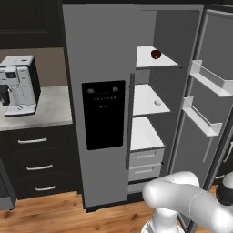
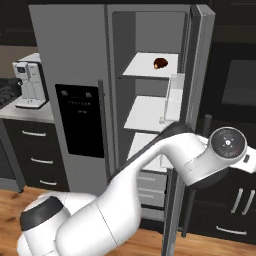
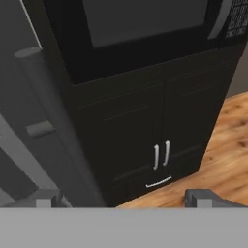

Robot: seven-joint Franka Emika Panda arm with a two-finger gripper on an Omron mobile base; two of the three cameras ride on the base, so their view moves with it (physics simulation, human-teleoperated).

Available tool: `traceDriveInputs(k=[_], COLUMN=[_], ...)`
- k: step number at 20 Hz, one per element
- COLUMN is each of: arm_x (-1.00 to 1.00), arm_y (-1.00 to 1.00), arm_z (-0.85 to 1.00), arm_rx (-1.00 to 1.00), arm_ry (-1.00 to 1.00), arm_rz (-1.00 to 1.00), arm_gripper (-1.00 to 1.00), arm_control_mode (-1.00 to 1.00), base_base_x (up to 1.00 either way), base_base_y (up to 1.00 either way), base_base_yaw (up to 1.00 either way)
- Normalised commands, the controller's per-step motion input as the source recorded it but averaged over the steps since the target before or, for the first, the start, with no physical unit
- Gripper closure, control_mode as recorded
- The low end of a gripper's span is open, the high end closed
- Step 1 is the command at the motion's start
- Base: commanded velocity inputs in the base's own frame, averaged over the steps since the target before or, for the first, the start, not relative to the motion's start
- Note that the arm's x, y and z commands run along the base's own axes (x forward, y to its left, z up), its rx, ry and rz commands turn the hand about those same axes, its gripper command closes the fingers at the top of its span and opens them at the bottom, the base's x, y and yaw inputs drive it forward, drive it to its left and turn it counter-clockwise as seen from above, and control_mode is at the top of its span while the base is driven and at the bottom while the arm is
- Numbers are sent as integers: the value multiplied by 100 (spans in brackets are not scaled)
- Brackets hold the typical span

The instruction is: Pick up the frozen steak from the freezer, place it on any shelf in the fridge, and close the fridge and freezer doors when done.

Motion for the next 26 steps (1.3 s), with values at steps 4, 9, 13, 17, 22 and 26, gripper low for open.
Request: traceDriveInputs(k=[4, 9, 13, 17, 22, 26], arm_x=[50, 45, 51, 50, 47, 25], arm_y=[-51, -60, -53, -43, -35, 0], arm_z=[-3, 0, 0, -11, -11, 0], arm_rx=[0, 0, 0, 0, 3, 9], arm_ry=[0, 0, 0, -3, -9, -12], arm_rz=[0, 0, 0, 0, 0, 0], arm_gripper=[-100, -100, -100, -100, -100, -100], arm_control_mode=[-100, -100, -100, -100, -100, -100], base_base_x=[0, 0, 0, 0, 0, 0], base_base_y=[0, 0, 0, 0, 0, 0], base_base_yaw=[0, 0, 0, 0, 0, 0])
